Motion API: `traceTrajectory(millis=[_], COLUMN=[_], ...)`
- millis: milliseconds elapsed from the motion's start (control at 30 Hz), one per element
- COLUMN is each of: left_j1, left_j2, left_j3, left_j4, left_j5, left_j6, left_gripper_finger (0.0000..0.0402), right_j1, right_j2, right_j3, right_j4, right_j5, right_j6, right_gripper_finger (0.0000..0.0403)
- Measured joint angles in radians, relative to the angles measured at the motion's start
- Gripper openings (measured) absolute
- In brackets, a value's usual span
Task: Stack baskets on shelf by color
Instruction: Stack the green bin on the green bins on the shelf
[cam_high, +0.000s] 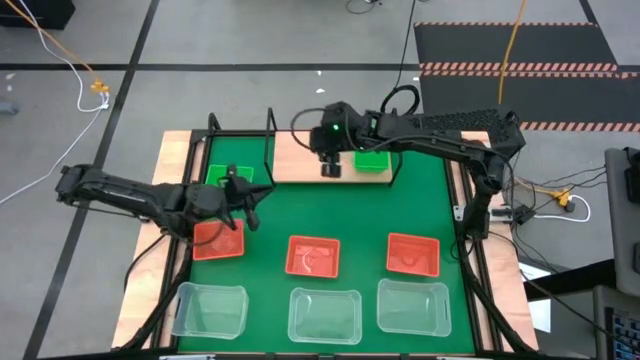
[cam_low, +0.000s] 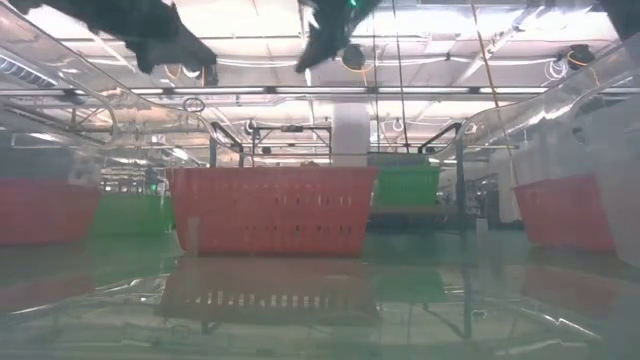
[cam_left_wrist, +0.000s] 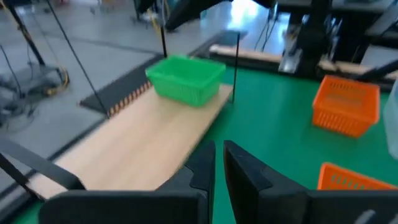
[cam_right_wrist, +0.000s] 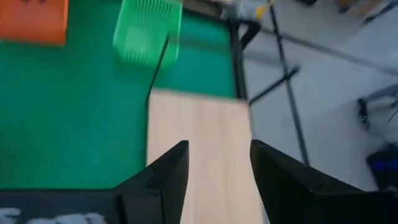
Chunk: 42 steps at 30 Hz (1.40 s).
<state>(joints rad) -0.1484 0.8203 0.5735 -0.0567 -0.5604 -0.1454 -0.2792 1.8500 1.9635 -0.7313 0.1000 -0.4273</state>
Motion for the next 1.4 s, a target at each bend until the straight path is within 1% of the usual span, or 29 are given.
traceTrajectory(millis=[100, 200, 267, 367, 500, 667, 700, 767, 867, 933, 1233, 1300, 1400], left_j1=[0.001, 0.001, 0.001, 0.004, 0.004, 0.004, 0.004, 0.004, 0.004, 0.004, 0.004, 0.004, 0.004], left_j2=[-0.084, -0.167, -0.217, -0.279, -0.350, -0.390, -0.391, -0.390, -0.389, -0.388, -0.390, -0.390, -0.389], left_j3=[0.000, 0.000, 0.000, 0.000, 0.000, 0.000, 0.000, 0.000, 0.000, 0.000, 0.000, 0.000, 0.000], left_j4=[-0.001, -0.011, -0.020, -0.017, -0.021, -0.024, -0.024, -0.028, -0.031, -0.035, -0.047, -0.047, -0.044], left_j5=[0.000, 0.000, -0.001, -0.009, -0.015, -0.017, -0.017, -0.017, -0.017, -0.017, -0.017, -0.019, -0.039], left_j6=[0.042, 0.077, 0.102, 0.147, 0.201, 0.262, 0.270, 0.288, 0.304, 0.309, 0.328, 0.328, 0.328], left_gripper_finger=[0.0037, 0.0037, 0.0037, 0.0037, 0.0037, 0.0037, 0.0037, 0.0037, 0.0037, 0.0037, 0.0037, 0.0037, 0.0037], right_j1=[0.007, 0.007, 0.007, 0.014, 0.060, 0.138, 0.150, 0.170, 0.184, 0.184, 0.183, 0.183, 0.184], right_j2=[0.074, 0.163, 0.218, 0.289, 0.362, 0.444, 0.463, 0.507, 0.569, 0.601, 0.713, 0.725, 0.734], right_j3=[0.145, 0.280, 0.343, 0.392, 0.393, 0.393, 0.393, 0.393, 0.393, 0.393, 0.393, 0.393, 0.393], right_j4=[-0.024, -0.054, -0.050, 0.004, 0.131, 0.313, 0.349, 0.413, 0.467, 0.478, 0.532, 0.552, 0.583], right_j5=[-0.022, -0.107, -0.169, -0.233, -0.235, -0.230, -0.222, -0.169, -0.076, -0.046, -0.056, -0.082, -0.089], right_j6=[-0.005, 0.012, 0.036, 0.058, 0.048, 0.000, -0.012, -0.044, -0.092, -0.117, -0.235, -0.235, -0.197], right_gripper_finger=[0.0167, 0.0167, 0.0167, 0.0167, 0.0167, 0.0167, 0.0167, 0.0167, 0.0167, 0.0167, 0.0167, 0.0167, 0.0167])
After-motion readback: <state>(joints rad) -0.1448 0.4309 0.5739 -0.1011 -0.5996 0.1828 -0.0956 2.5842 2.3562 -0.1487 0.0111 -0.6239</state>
